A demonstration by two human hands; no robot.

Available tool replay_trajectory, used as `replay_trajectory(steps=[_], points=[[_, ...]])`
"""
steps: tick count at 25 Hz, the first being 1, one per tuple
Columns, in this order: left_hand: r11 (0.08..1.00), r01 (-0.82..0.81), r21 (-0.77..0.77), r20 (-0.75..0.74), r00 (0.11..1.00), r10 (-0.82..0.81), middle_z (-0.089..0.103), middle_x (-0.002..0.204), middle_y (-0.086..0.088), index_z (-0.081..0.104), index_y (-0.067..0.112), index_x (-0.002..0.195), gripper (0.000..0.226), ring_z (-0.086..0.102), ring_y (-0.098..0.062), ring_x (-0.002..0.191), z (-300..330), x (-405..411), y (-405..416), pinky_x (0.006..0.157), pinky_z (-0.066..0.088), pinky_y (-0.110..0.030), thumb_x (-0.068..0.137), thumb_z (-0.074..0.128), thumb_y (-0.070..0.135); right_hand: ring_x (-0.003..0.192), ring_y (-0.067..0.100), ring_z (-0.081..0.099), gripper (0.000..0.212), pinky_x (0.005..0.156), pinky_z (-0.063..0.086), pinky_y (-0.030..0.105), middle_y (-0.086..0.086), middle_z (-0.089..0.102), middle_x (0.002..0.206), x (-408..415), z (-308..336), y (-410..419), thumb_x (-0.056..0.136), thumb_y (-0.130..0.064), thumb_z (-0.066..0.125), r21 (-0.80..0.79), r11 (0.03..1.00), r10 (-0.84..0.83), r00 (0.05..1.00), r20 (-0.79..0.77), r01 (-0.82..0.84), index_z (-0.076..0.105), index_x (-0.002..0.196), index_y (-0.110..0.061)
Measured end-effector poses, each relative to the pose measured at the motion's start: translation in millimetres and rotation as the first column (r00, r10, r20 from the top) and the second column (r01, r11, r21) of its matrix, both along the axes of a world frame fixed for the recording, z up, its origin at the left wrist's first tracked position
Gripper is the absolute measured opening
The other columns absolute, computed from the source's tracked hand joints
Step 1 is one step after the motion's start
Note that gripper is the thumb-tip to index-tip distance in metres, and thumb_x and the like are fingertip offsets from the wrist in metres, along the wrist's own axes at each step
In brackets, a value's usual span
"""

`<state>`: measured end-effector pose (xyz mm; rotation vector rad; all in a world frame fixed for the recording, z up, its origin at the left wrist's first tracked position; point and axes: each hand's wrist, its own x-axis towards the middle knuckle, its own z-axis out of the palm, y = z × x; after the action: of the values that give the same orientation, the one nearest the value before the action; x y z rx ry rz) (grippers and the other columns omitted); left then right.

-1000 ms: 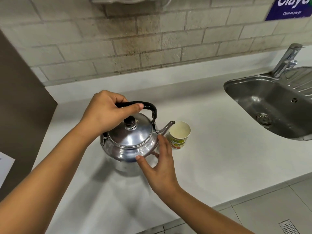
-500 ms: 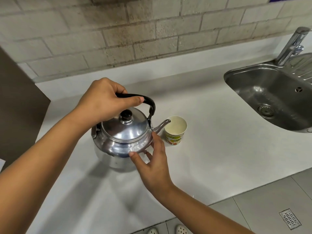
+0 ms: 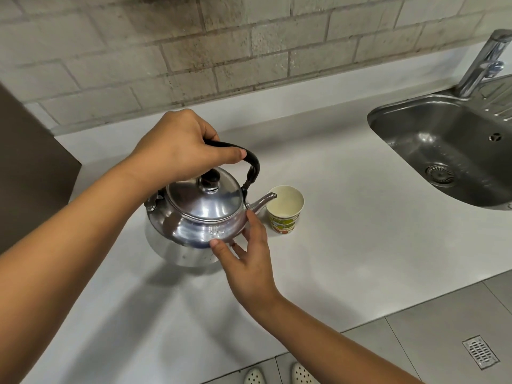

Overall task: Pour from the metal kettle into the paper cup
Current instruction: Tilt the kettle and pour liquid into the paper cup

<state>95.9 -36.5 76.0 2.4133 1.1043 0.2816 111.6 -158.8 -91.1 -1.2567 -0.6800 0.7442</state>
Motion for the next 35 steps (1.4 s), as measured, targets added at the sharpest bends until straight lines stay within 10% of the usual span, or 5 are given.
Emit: replay_trajectory(steps=[7, 13, 21, 35], points=[[0.999, 0.042, 0.022, -0.061, 0.997, -0.040, 0.050, 0.030, 0.015, 0.063, 0.017, 0.049, 0.046, 0.047, -0.010, 0.040, 1.4, 12.9, -0.8, 0.045, 0.032, -0.022, 0.055, 0.066, 0.063, 0.122, 0.010, 0.045, 0.065, 0.101, 0.046, 0.041, 0.006, 0.038, 0.138, 4.1, 1.5, 3.1, 0.080, -0.013, 0.067, 0.004, 1.000, 0.017, 0.997, -0.072, -0.017, 0.032, 0.134, -0.018], [0.994, 0.077, 0.082, -0.098, 0.993, -0.069, 0.053, 0.041, 0.003, 0.068, 0.015, 0.055, 0.048, 0.050, -0.015, 0.045, 3.0, 20.6, -0.7, 0.044, 0.036, -0.023, 0.056, 0.066, 0.063, 0.111, -0.017, 0.043, 0.059, 0.087, 0.046, 0.008, -0.015, 0.037, 0.129, 4.3, 0.0, 3.7, 0.080, -0.014, 0.067, 0.019, 1.000, 0.009, 0.996, -0.094, -0.007, 0.033, 0.111, -0.050], [0.983, 0.119, 0.139, -0.168, 0.981, -0.096, 0.051, 0.047, -0.005, 0.068, 0.011, 0.059, 0.050, 0.047, -0.018, 0.046, 6.1, 26.5, -0.9, 0.043, 0.032, -0.023, 0.060, 0.065, 0.061, 0.097, -0.026, 0.044, 0.053, 0.069, 0.041, -0.002, -0.026, 0.036, 0.118, 4.1, 5.0, 4.0, 0.081, -0.012, 0.066, 0.031, 0.998, 0.052, 0.989, -0.138, -0.048, 0.036, 0.103, -0.049], [0.980, 0.137, 0.144, -0.181, 0.977, -0.110, 0.064, 0.058, -0.009, 0.070, 0.015, 0.061, 0.049, 0.053, -0.018, 0.051, 11.0, 31.1, 0.3, 0.044, 0.037, -0.024, 0.060, 0.064, 0.063, 0.110, -0.005, 0.043, 0.054, 0.070, 0.042, -0.002, -0.012, 0.038, 0.126, 4.3, 13.2, 6.0, 0.081, -0.012, 0.066, 0.054, 0.998, 0.036, 0.986, -0.163, -0.027, 0.032, 0.111, -0.043]])
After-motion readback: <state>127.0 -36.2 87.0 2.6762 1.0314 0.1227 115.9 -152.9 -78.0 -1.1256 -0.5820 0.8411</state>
